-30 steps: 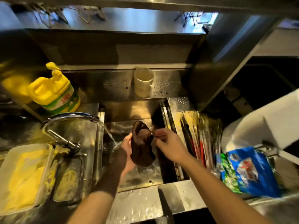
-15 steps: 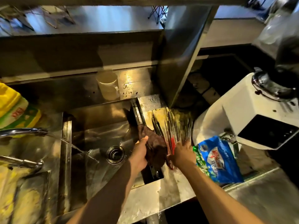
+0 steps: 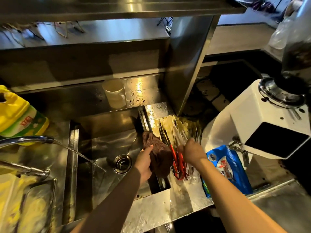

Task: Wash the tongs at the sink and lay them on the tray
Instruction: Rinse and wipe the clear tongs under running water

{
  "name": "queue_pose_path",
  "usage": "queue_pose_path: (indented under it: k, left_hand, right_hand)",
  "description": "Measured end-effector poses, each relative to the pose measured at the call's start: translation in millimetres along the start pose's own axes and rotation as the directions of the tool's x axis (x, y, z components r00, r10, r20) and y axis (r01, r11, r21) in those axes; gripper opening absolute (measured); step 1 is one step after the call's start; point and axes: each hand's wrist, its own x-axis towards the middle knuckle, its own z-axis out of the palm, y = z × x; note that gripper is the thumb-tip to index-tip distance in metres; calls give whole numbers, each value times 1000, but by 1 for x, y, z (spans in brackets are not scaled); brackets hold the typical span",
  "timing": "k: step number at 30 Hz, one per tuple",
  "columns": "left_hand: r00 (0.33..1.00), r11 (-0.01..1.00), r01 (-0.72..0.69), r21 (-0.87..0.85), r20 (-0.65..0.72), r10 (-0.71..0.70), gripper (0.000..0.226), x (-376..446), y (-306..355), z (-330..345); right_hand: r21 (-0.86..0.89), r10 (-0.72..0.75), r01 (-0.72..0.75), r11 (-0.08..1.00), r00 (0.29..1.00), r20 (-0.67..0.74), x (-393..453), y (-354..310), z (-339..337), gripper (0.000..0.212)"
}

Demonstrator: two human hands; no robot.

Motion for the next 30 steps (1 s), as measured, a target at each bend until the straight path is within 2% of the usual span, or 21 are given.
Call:
queue_pose_path:
  k: [2, 5, 9, 11, 12, 13, 15, 16, 17, 19, 23, 25, 27, 29, 30]
  left_hand:
    - [1000, 999, -7, -38, 25, 8, 33, -5, 1, -6]
    - [999, 993, -26, -116, 43, 32, 31, -12, 8, -21]
    - [996, 977, -86, -196, -39, 80, 34, -19, 19, -57]
    - [989, 959, -143, -246, -78, 128, 34, -19, 22, -81]
    - [976, 942, -216, -257, -73, 204, 31, -20, 24, -94]
    - [948, 911, -318, -262, -60, 313, 27, -20, 28, -106]
    - [839, 815, -522, -250, 23, 544, 29, -26, 37, -136]
    - [788, 785, -585, -203, 86, 609, 34, -32, 41, -147]
    - [776, 781, -603, -162, 109, 621, 42, -36, 46, -160]
    - [844, 838, -533, -116, -6, 536, 56, -36, 59, -185]
    - [863, 861, -498, -101, -147, 483, 79, -33, 88, -218]
    - [869, 893, -440, -101, -299, 394, 70, -32, 101, -229]
    - [845, 919, -386, -77, -430, 318, 57, -30, 112, -235]
    - [846, 929, -359, -90, -453, 283, 41, -30, 124, -233]
    - [869, 927, -351, -131, -415, 270, 45, -32, 129, -227]
  right_hand:
    - [75, 20, -20, 997, 1000, 2, 0, -2, -18, 46]
    - [92, 37, -36, 995, 999, -4, -10, -4, -42, 47]
    - [189, -84, 102, 977, 991, -100, -40, -17, -49, 45]
    - [302, -165, 157, 940, 986, 2, -59, -35, -44, 47]
    - [383, -206, 160, 910, 975, 83, -68, -45, -39, 43]
    - [468, -242, 139, 873, 956, 167, -76, -57, -30, 35]
    - [587, -307, 68, 807, 897, 318, -88, -84, -6, 26]
    - [610, -341, 47, 791, 862, 375, -92, -95, 8, 26]
    - [614, -369, 40, 788, 829, 420, -96, -108, 23, 27]
    - [611, -391, 19, 791, 784, 482, -104, -130, 50, 30]
    - [640, -427, -48, 767, 706, 565, -114, -162, 81, 27]
    - [617, -436, -35, 786, 676, 595, -117, -176, 92, 19]
    - [579, -434, 7, 815, 669, 603, -120, -186, 97, 12]
    - [555, -447, 71, 829, 681, 580, -124, -196, 101, 10]
    - [544, -457, 111, 832, 692, 558, -126, -200, 103, 9]
